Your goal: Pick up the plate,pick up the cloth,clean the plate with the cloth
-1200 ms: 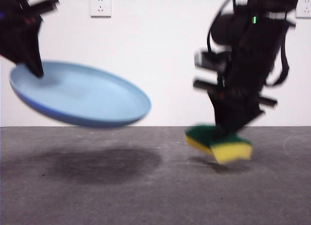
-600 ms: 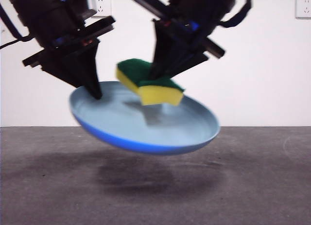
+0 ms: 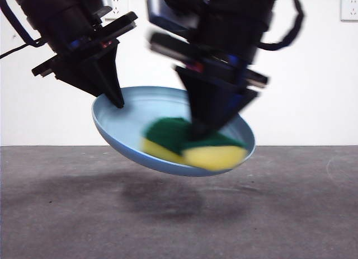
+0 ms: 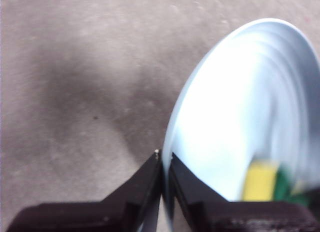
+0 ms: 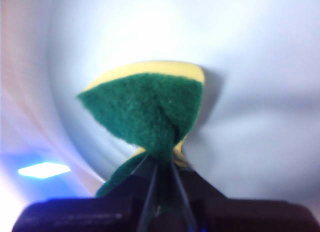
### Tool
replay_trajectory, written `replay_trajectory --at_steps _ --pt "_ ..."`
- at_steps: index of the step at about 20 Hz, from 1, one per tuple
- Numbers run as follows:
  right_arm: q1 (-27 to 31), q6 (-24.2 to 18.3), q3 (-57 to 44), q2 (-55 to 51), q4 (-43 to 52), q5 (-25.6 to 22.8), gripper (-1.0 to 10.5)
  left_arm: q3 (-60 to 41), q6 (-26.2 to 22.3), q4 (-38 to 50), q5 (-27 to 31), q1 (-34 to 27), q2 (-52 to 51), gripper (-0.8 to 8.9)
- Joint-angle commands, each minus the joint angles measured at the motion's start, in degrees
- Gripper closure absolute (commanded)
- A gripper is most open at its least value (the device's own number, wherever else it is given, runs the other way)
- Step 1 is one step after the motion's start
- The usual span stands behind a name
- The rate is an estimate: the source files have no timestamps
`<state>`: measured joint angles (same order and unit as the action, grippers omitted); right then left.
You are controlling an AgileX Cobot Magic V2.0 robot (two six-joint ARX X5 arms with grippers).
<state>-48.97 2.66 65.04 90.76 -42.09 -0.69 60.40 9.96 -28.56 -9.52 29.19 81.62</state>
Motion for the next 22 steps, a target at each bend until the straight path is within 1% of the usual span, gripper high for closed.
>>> replay_trajectory --at_steps 1,2,4,5,7,10,11,12,15,17,19,20,21,22 --pt "1.8 -1.3 -0.2 0.5 -1.7 -8.6 9.6 -0.3 1.0 -0.3 -4.0 -0.4 -0.1 8.22" --pt "3.1 -1.3 -0.2 0.2 -1.0 -11.5 9.6 -0.3 1.0 -0.9 -5.9 -0.4 -0.1 8.22" --pt "4.7 -1.2 -0.2 0.2 1.9 -14.5 9.6 -0.3 0.9 -1.3 -8.4 -0.3 -0.1 8.22" --pt "5.4 -1.2 -0.2 0.2 3.6 -15.0 9.6 -0.3 0.9 -1.4 -9.7 -0.2 -0.1 8.22" --pt "7.0 -1.2 -0.2 0.2 7.5 -14.4 9.6 -0.3 0.9 -1.6 -11.9 0.3 -0.1 8.22" --pt "8.0 -1.1 -0.2 0.2 13.3 -13.7 9.6 -0.3 0.9 -1.4 -12.2 1.7 -0.1 8.22" --pt "8.0 -1.1 -0.2 0.2 14.7 -12.4 9.6 -0.3 0.9 -1.1 -11.9 2.1 -0.1 8.22" --pt "8.0 -0.9 -0.2 0.2 16.3 -9.9 9.6 -0.3 1.0 -0.7 -11.7 2.4 -0.1 8.22" --pt "8.0 1.5 -0.2 0.2 18.8 -0.5 9.6 -0.3 1.4 1.9 -11.6 2.8 -0.1 8.22" --pt "7.7 2.7 -0.2 0.4 18.9 6.9 9.6 -0.3 3.2 4.9 -11.0 2.9 -0.1 8.22" --pt "6.9 3.3 -0.2 0.5 17.8 12.6 9.6 -0.3 4.1 7.2 -7.6 2.8 -0.1 8.22" --pt "6.4 3.3 -0.2 0.5 16.7 14.2 9.6 -0.3 4.5 8.0 -6.0 2.8 -0.1 8.22" --pt "6.0 3.3 -0.2 0.5 15.0 14.3 9.6 -0.3 5.2 8.4 -4.8 2.7 -0.1 8.22" --pt "5.7 2.4 -0.2 0.5 12.1 14.0 9.6 -0.3 5.4 8.9 -4.1 2.5 -0.1 8.22"
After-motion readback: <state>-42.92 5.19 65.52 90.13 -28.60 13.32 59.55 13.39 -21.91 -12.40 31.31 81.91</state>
